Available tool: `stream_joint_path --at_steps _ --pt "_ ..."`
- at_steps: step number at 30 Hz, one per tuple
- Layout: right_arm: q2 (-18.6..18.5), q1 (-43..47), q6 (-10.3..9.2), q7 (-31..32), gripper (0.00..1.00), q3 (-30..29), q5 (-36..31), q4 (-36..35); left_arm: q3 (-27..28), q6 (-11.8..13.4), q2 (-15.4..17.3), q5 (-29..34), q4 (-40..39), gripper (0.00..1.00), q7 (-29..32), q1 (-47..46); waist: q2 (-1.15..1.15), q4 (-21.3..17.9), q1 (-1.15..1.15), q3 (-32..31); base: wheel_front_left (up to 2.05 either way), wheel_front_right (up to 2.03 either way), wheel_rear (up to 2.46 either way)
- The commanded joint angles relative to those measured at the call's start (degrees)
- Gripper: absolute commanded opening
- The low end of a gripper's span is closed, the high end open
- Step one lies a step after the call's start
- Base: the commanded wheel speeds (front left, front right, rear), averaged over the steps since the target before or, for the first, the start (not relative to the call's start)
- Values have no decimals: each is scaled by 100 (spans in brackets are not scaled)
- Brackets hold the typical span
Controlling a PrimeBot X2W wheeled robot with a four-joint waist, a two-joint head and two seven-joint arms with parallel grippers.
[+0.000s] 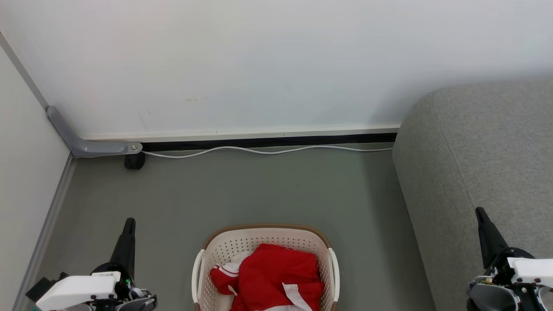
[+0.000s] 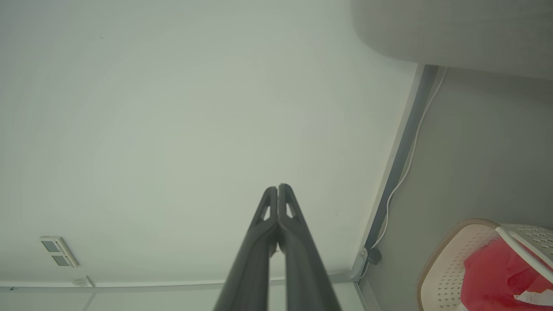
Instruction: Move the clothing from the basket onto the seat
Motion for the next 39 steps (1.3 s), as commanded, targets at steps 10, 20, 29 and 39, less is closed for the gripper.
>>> stream_joint_path --at_steps 10,20,29,39 --pt "-59 -93 24 43 0 104 66 -178 162 -43 99 -21 -167 0 34 -331 0 0 0 0 0 0 0" --pt "-59 -93 24 43 0 104 67 -178 162 -43 99 -21 -167 0 34 -331 0 0 0 0 0 0 0" --pt "-59 -93 24 43 0 104 67 -178 162 -43 99 -21 -167 0 34 -331 0 0 0 0 0 0 0" --pt "23 27 -2 -1 100 16 -5 94 -1 7 -33 1 93 100 -8 45 0 0 0 0 0 0 0"
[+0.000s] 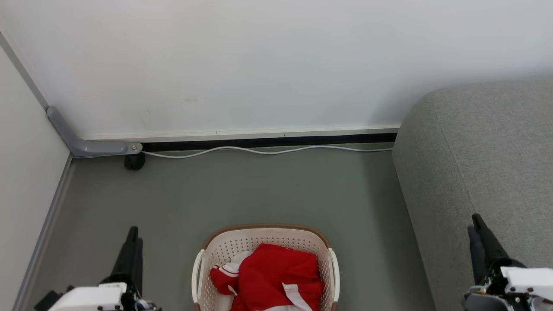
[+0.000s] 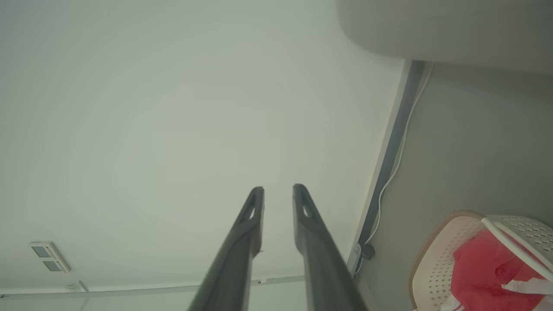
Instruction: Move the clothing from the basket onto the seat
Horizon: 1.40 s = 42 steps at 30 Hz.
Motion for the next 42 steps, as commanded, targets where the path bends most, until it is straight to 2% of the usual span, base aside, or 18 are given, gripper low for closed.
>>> stream_joint_path --at_steps 1,6,10,14,22,34,42 --pt "4 8 0 0 100 0 0 10 -1 0 -4 0 13 100 0 11 0 0 0 0 0 0 0" --pt "63 109 1 2 100 30 -4 161 -43 -1 -70 10 178 100 -46 141 0 -1 1 22 0 0 0" --pt "42 57 1 -5 100 60 -26 147 -69 -3 -62 29 178 100 -113 90 0 -4 13 0 0 0 0" --pt "18 18 2 -43 100 119 -75 130 -93 -4 -54 75 178 100 -180 58 0 -8 2 -2 0 0 0" --pt "-101 -97 4 -208 100 323 -205 97 -134 -7 -39 276 191 100 -315 -35 0 -17 0 6 0 0 0" --pt "-368 -321 6 -497 100 764 -551 164 -178 -12 -19 904 219 100 -499 -164 0 -26 0 18 0 0 0" --pt "-481 -453 8 -633 100 905 -1102 202 -214 -15 -4 1595 224 100 -634 -246 0 -36 0 20 0 0 0"
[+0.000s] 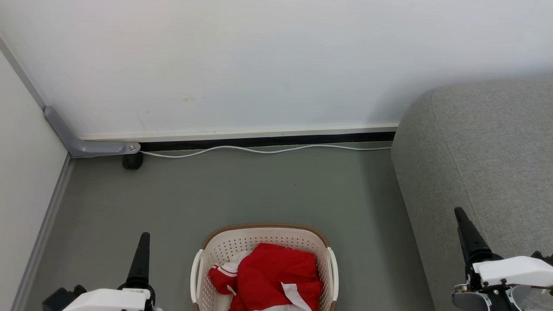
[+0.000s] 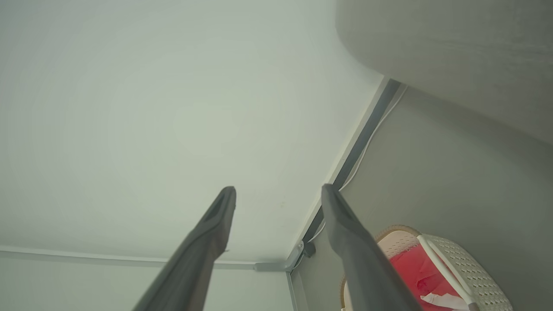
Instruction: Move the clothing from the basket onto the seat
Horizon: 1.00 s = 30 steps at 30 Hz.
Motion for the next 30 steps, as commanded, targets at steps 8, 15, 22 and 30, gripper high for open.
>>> stream_joint_path --at_steps 8,15,22,30 --pt "-195 -422 12 -205 100 224 -762 -88 -9 -18 82 843 -125 100 -161 -418 0 -12 0 5 0 0 0" --pt "-292 -557 14 -339 100 451 -1450 -24 -126 25 97 1648 -112 100 -295 -503 0 -21 0 14 0 0 0" --pt "-377 -681 15 -456 100 691 -1992 68 -265 90 110 2305 -61 100 -413 -575 0 -27 0 17 0 0 0" --pt "-455 -811 17 -591 100 893 -2535 168 -369 182 125 2952 -6 100 -548 -647 0 -31 0 14 0 0 0"
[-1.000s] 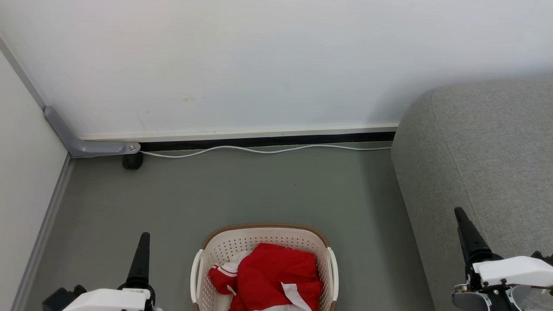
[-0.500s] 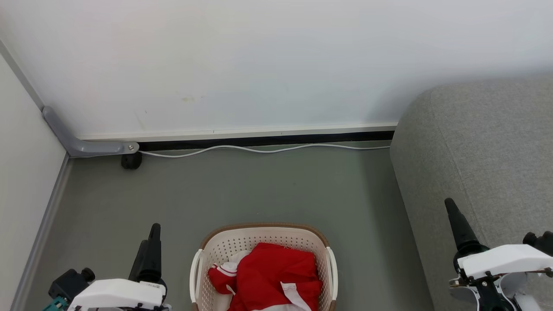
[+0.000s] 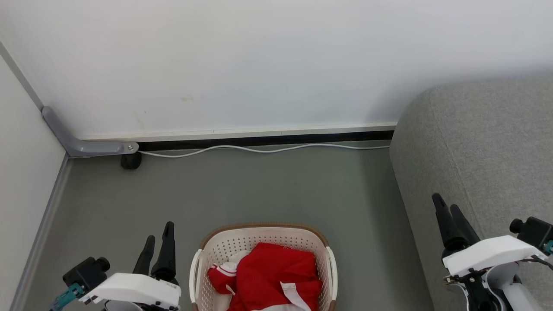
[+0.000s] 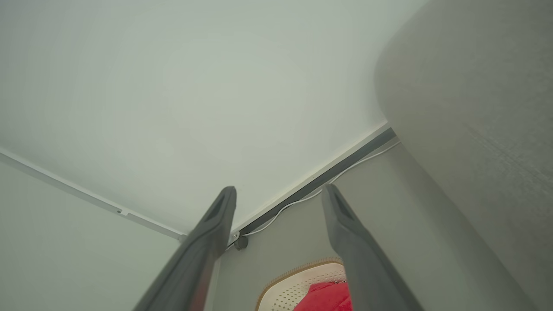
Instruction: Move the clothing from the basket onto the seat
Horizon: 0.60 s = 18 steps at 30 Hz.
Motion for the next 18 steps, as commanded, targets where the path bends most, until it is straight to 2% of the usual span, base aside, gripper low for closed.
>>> stream_joint_path --at_steps 1,18 --pt "-110 -290 17 -90 100 87 -121 -108 71 40 82 136 -122 100 -71 -334 0 0 0 -2 0 0 0" --pt "-233 -546 20 -375 100 375 -1080 57 -82 228 114 1326 40 100 -357 -520 0 -24 0 -8 0 0 0"
